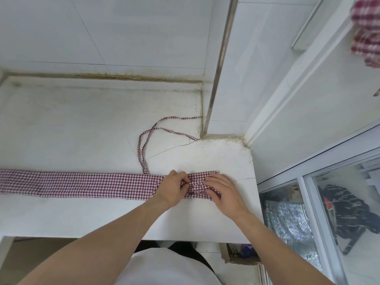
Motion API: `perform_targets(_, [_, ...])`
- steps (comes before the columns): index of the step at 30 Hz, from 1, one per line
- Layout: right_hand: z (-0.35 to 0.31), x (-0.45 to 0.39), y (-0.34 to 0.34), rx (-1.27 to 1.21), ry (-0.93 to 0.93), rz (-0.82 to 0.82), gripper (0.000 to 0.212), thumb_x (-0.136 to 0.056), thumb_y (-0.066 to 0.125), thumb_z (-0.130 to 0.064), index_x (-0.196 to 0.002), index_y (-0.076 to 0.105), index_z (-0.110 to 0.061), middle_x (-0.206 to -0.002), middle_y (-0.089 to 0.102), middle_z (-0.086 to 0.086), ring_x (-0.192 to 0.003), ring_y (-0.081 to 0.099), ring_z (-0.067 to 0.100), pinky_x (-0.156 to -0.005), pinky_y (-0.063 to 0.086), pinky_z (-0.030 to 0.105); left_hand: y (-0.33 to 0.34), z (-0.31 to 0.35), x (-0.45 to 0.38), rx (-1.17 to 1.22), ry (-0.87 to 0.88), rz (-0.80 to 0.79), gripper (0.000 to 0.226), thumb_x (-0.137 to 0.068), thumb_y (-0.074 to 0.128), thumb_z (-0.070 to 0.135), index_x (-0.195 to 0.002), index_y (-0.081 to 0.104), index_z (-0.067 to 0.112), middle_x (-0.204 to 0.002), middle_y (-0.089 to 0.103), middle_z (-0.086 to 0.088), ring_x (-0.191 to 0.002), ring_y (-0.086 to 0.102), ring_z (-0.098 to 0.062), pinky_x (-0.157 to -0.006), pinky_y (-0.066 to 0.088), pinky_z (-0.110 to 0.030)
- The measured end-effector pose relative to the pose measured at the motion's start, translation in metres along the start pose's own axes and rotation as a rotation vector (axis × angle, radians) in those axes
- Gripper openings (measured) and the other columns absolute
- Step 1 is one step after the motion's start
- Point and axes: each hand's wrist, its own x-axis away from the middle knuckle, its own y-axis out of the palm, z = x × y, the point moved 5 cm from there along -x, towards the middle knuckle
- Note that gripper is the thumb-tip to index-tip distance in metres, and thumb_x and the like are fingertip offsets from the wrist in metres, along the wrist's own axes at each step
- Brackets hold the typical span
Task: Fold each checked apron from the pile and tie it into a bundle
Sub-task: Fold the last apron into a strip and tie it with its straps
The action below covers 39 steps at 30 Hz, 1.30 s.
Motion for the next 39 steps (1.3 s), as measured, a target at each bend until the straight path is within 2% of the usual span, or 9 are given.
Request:
perform_targets(6, [0.008,0.001,-0.004,-0.057,0.120,0.012,0.058,-0.101,0.038,-0.057,-0.118,0.073,-0.015,-0.128,0.066,-0.003,-0.131,0.046,0.006,-0.113,0.036,0.025,0.007,0.003,0.004,-0.115,0.116,0.143,0.007,-0.089,0.066,0.010,-0.095,0.067,0.012,-0.089,0.053,-0.009,-0.077,0.055,-0.029,-0.071,0.051,-0.041])
perform_targets(11, [0.006,0.002,-0.005,0.019,0.085,-0.107,0.076,-0.080,0.056,-0.075,-0.128,0.066,-0.018,-0.139,0.056,-0.008,-0.137,0.039,0.008,-0.117,0.028,0.027,0.010,0.007,0.004,-0.216,0.112,0.150,0.007,-0.094,0.055,0.014,-0.098,0.061,0.012,-0.094,0.052,-0.010,-0.083,0.051,-0.029,-0.072,0.045,-0.042])
perform_targets(15, [0.012,-0.009,-0.013,0.047,0.063,-0.072,0.059,-0.098,0.036,-0.062,-0.115,0.074,-0.020,-0.120,0.067,-0.006,-0.117,0.054,0.013,-0.100,0.047,0.040,0.010,0.007,0.001,-0.192,0.073,0.090,0.011,-0.097,0.050,0.015,-0.104,0.058,0.013,-0.099,0.049,-0.007,-0.087,0.044,-0.023,-0.079,0.043,-0.041])
perform_targets(20, [0.014,-0.023,-0.021,0.099,0.062,-0.060,0.033,-0.095,0.050,-0.040,-0.094,0.074,-0.018,-0.095,0.067,-0.006,-0.092,0.055,0.016,-0.081,0.052,0.044,0.005,0.008,0.000,-0.166,0.045,0.016,0.012,-0.097,0.051,0.018,-0.106,0.058,0.013,-0.100,0.051,-0.007,-0.093,0.049,-0.026,-0.083,0.046,-0.041])
perform_targets(23, [0.017,-0.025,-0.022,0.108,0.184,-0.110,0.025,-0.094,0.065,-0.032,-0.111,0.068,-0.014,-0.108,0.061,0.000,-0.097,0.057,0.020,-0.087,0.051,0.043,0.004,0.008,-0.001,-0.182,0.062,0.008,0.011,-0.097,0.052,0.018,-0.105,0.058,0.012,-0.097,0.050,-0.005,-0.091,0.051,-0.027,-0.083,0.048,-0.042])
perform_targets(26, [0.014,-0.027,-0.020,0.112,0.355,-0.168,0.046,-0.096,0.062,-0.033,-0.138,0.052,-0.015,-0.127,0.048,0.003,-0.105,0.058,0.021,-0.092,0.050,0.037,0.005,0.011,0.001,-0.319,0.107,0.068,0.008,-0.093,0.060,0.018,-0.098,0.060,0.013,-0.092,0.052,-0.008,-0.083,0.055,-0.029,-0.075,0.049,-0.043])
perform_targets(32, [0.002,-0.028,-0.012,0.201,0.533,-0.213,0.046,-0.101,0.051,-0.034,-0.140,0.046,-0.010,-0.130,0.049,0.009,-0.114,0.055,0.028,-0.094,0.046,0.037,0.013,0.031,-0.001,-0.656,0.183,0.083,0.032,-0.054,0.088,0.007,-0.071,0.061,0.013,-0.075,0.051,-0.007,-0.066,0.052,-0.024,-0.060,0.047,-0.036])
perform_targets(36, [-0.007,-0.032,-0.010,0.228,0.674,-0.186,0.036,-0.101,0.055,-0.028,-0.125,0.048,-0.002,-0.128,0.048,0.013,-0.105,0.061,0.031,-0.084,0.046,0.035,0.018,0.049,-0.002,-0.742,0.107,-0.005,0.030,-0.088,0.057,0.004,-0.116,0.057,0.013,-0.112,0.064,-0.005,-0.104,0.063,-0.026,-0.095,0.043,-0.036])
perform_targets(39, [-0.008,-0.030,-0.008,0.163,0.797,-0.098,0.033,-0.099,0.058,-0.022,-0.121,0.049,0.000,-0.123,0.054,0.015,-0.109,0.060,0.032,-0.085,0.046,0.036,0.020,0.048,-0.003,-0.728,0.023,0.008,0.041,-0.095,0.045,0.002,-0.134,0.044,0.013,-0.125,0.058,-0.006,-0.115,0.058,-0.026,-0.101,0.041,-0.036])
